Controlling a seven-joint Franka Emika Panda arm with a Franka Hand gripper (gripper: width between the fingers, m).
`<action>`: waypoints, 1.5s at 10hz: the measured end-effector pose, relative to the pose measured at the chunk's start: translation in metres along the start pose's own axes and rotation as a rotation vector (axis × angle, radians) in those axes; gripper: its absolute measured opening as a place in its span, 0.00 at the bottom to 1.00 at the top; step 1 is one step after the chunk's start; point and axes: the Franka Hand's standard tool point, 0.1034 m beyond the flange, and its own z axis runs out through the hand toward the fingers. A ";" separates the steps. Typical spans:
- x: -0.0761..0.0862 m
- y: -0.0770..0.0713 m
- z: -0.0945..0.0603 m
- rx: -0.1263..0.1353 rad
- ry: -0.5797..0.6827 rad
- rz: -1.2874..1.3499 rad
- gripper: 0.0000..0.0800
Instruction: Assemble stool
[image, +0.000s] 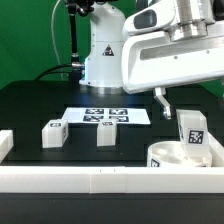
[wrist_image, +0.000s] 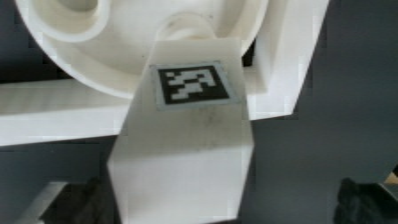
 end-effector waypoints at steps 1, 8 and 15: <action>-0.002 0.000 0.000 0.002 -0.024 0.000 0.81; -0.005 0.002 -0.004 0.069 -0.444 -0.004 0.81; -0.003 0.003 -0.002 0.106 -0.431 -0.588 0.81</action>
Offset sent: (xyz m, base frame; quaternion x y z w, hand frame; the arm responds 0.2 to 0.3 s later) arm 0.0086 -0.0059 0.0022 0.0025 -0.1936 -0.0057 0.9811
